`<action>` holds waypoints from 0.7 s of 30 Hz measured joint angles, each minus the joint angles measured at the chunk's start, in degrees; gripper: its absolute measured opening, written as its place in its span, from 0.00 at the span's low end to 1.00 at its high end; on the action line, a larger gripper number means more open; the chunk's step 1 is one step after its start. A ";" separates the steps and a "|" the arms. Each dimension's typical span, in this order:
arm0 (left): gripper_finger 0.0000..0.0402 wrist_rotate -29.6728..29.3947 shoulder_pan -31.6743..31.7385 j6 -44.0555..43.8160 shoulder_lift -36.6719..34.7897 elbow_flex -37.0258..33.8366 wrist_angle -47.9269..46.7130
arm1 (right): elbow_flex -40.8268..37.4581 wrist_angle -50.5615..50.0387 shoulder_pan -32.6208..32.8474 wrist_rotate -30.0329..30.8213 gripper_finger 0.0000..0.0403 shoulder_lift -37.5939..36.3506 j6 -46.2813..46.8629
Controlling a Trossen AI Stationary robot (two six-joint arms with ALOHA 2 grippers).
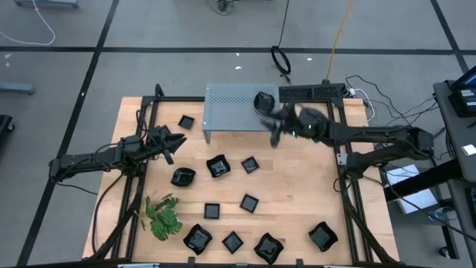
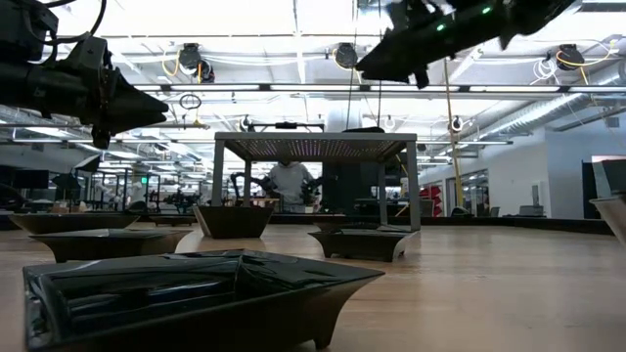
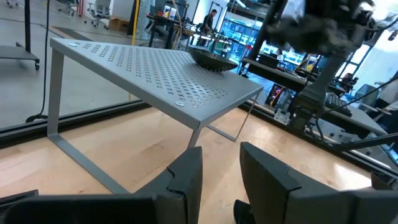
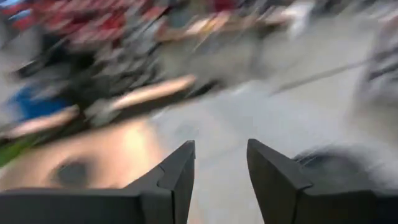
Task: Pick & Place Mini shaped plates
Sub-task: Move the black distorted square plate to the center of the table
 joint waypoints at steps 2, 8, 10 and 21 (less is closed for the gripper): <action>0.28 0.01 0.01 0.00 0.00 0.00 0.00 | 0.00 -8.72 3.67 -3.49 0.31 -1.17 4.43; 0.28 0.01 0.01 0.00 -0.01 -0.01 0.01 | -0.02 -30.22 15.90 -17.41 0.27 -2.08 23.50; 0.28 0.00 0.00 0.00 -0.01 0.00 -0.01 | -0.04 -34.19 20.05 -21.47 0.25 -2.05 29.60; 0.28 0.01 -0.01 -0.01 0.00 0.00 0.00 | -0.95 -44.15 34.30 -24.27 0.24 -1.78 34.91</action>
